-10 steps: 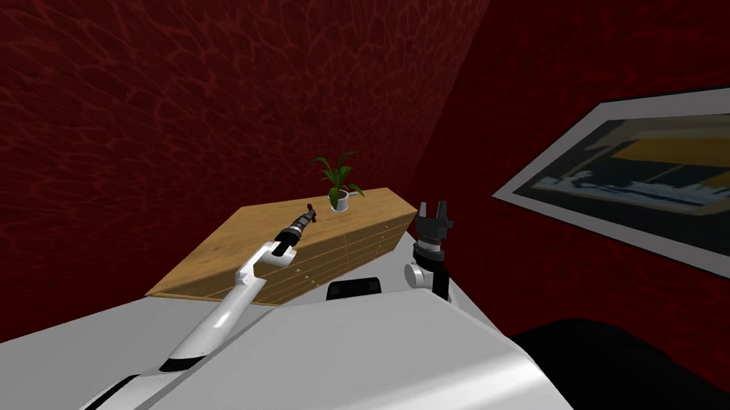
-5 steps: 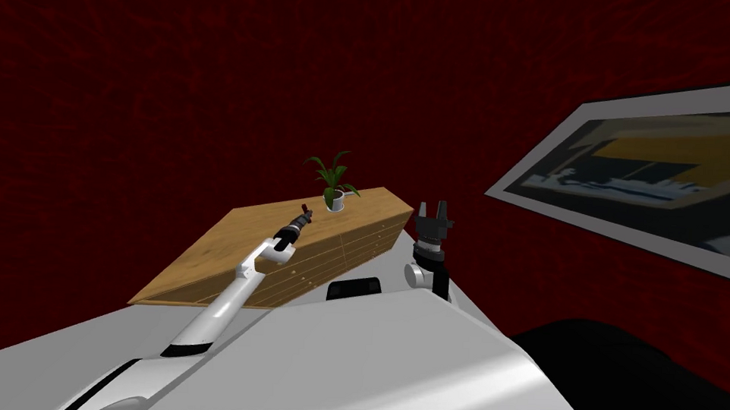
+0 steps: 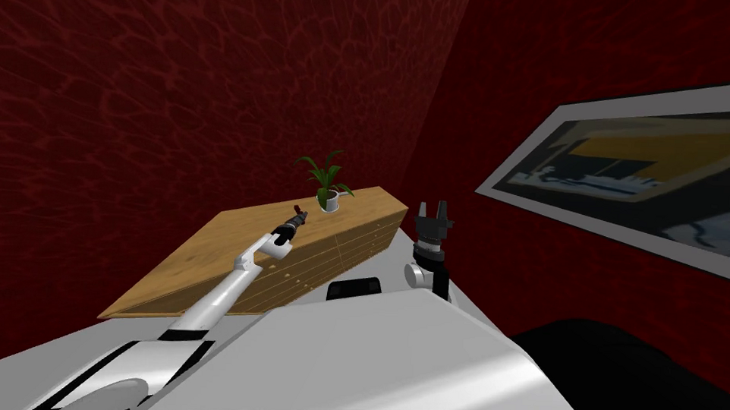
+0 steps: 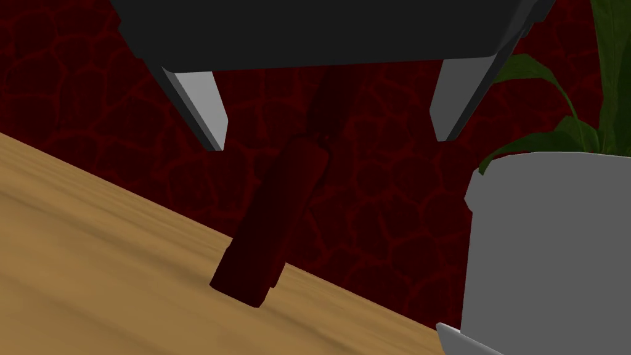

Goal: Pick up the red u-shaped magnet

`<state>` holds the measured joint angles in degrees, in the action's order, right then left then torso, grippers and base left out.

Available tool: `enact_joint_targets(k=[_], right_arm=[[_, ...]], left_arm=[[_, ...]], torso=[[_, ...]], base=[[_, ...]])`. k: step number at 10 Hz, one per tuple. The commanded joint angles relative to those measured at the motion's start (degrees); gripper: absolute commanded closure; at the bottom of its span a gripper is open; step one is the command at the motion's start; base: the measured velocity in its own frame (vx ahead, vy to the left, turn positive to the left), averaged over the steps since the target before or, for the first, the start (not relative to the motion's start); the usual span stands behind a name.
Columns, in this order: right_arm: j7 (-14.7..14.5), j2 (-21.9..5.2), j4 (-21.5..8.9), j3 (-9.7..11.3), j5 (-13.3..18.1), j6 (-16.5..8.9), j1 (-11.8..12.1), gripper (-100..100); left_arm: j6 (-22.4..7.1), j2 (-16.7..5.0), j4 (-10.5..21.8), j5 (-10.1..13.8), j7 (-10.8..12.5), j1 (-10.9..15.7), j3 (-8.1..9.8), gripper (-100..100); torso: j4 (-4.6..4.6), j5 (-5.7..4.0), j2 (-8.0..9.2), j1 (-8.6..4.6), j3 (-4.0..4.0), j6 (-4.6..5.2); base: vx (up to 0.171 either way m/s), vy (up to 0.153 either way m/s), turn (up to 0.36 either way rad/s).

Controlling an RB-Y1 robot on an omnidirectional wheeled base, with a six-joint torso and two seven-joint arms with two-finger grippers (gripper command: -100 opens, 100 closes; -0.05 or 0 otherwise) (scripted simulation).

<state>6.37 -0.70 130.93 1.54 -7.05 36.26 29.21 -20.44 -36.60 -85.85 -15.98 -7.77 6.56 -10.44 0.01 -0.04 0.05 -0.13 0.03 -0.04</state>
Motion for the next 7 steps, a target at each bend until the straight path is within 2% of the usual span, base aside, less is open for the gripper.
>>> enact_joint_targets(k=[1,5,6,7], right_arm=[[0.00,0.00,0.00,0.00,0.00,0.00,0.00,0],[0.00,0.00,0.00,0.00,0.00,0.00,0.00,0],[0.00,0.00,0.00,0.00,0.00,0.00,0.00,0],[0.00,0.00,0.00,0.00,0.00,0.00,0.00,0]], left_arm=[[-2.26,-1.32,0.94,0.20,0.01,0.97,-0.78,-100],[-6.50,-4.34,4.64,0.18,-0.09,3.85,-2.34,-100],[-5.77,-3.79,3.95,0.15,-0.06,3.36,-2.09,-100],[-6.04,-3.88,4.05,0.17,-0.08,3.45,-2.14,0]], torso=[[0.00,0.00,0.00,0.00,0.00,0.00],[0.00,0.00,0.00,0.01,0.00,0.00],[0.00,0.00,-0.02,0.01,-0.01,-0.01],[0.00,0.02,0.00,0.08,0.00,-0.02]], base=[[-0.004,-0.038,-0.054],[0.000,-0.039,-0.061],[0.004,-0.017,-0.009],[0.000,0.000,0.000]])
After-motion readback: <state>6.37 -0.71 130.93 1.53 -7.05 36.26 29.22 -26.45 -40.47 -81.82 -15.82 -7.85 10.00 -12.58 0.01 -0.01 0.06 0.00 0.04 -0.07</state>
